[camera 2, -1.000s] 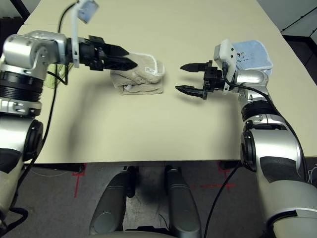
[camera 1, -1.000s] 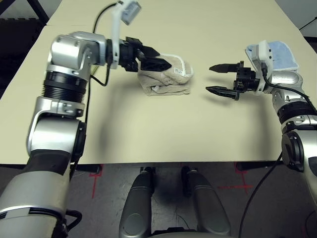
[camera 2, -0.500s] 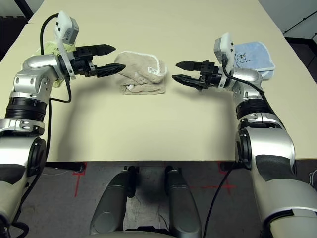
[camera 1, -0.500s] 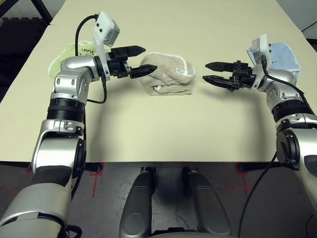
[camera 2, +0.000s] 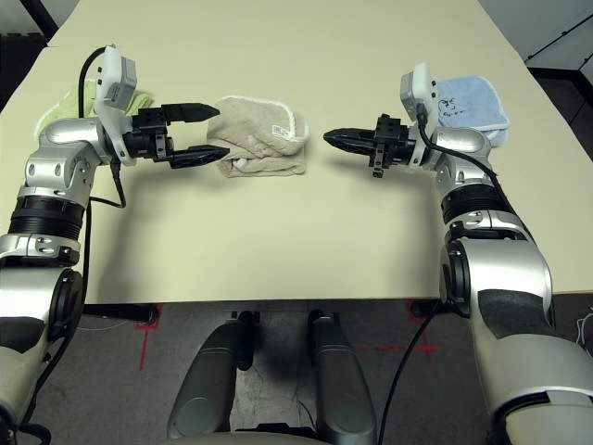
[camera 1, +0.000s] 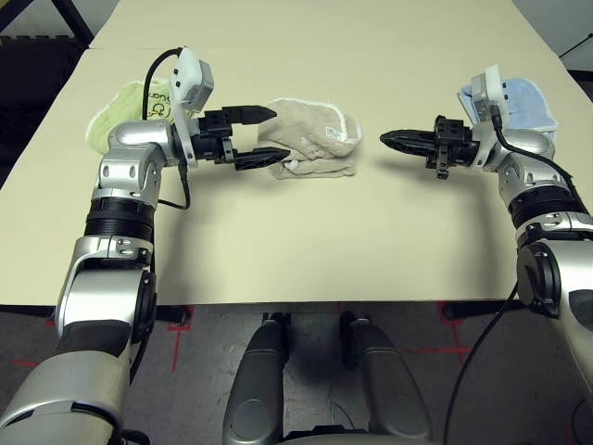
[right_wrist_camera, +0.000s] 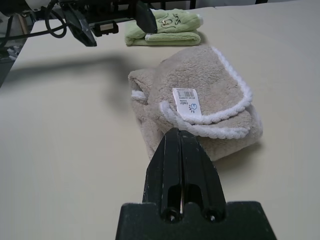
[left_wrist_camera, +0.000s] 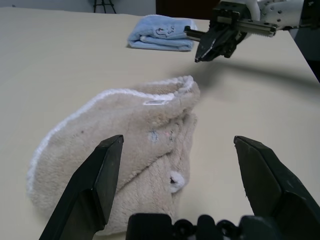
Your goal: Fold the towel and set it aside.
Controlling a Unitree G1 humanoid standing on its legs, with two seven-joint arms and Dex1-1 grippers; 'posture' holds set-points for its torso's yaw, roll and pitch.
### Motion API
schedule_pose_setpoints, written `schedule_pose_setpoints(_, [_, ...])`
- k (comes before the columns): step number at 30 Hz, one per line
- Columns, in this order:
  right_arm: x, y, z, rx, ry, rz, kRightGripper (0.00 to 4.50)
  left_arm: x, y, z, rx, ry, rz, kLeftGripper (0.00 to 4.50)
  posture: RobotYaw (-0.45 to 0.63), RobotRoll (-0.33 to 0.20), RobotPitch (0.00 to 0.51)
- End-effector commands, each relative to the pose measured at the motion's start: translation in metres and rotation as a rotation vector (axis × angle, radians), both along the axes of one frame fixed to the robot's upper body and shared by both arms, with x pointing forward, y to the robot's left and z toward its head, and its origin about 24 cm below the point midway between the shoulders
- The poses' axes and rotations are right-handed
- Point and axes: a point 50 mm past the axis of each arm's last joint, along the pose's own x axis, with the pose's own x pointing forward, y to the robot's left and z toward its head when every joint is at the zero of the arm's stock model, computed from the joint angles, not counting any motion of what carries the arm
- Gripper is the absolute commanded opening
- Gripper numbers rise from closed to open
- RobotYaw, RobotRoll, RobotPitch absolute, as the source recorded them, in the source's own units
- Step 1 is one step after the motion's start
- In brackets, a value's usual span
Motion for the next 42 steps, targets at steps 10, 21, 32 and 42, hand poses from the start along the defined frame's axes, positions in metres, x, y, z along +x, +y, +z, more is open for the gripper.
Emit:
schedule_pose_setpoints(10, [0.001, 0.005, 0.011, -0.009, -0.044, 0.009, 0.00, 0.011, 0.015, -0.006, 0.034, -0.026, 0.095, 0.89, 0.06, 0.000, 0.206])
schedule_pose_setpoints(21, [0.015, 0.046, 0.016, 0.103, -0.067, -0.066, 0.00, 0.031, 0.002, -0.002, -0.064, 0.011, 0.291, 0.05, 0.07, 0.000, 0.212])
schedule_pose_setpoints(32, [0.020, 0.067, -0.015, -0.044, -0.002, -0.141, 0.00, 0.032, -0.024, -0.019, 0.101, 0.077, 0.162, 0.05, 0.08, 0.000, 0.211])
schedule_pose_setpoints(42, [0.018, 0.057, -0.047, -0.177, 0.048, -0.224, 0.00, 0.029, -0.004, -0.045, 0.257, 0.127, 0.196, 0.05, 0.07, 0.000, 0.219])
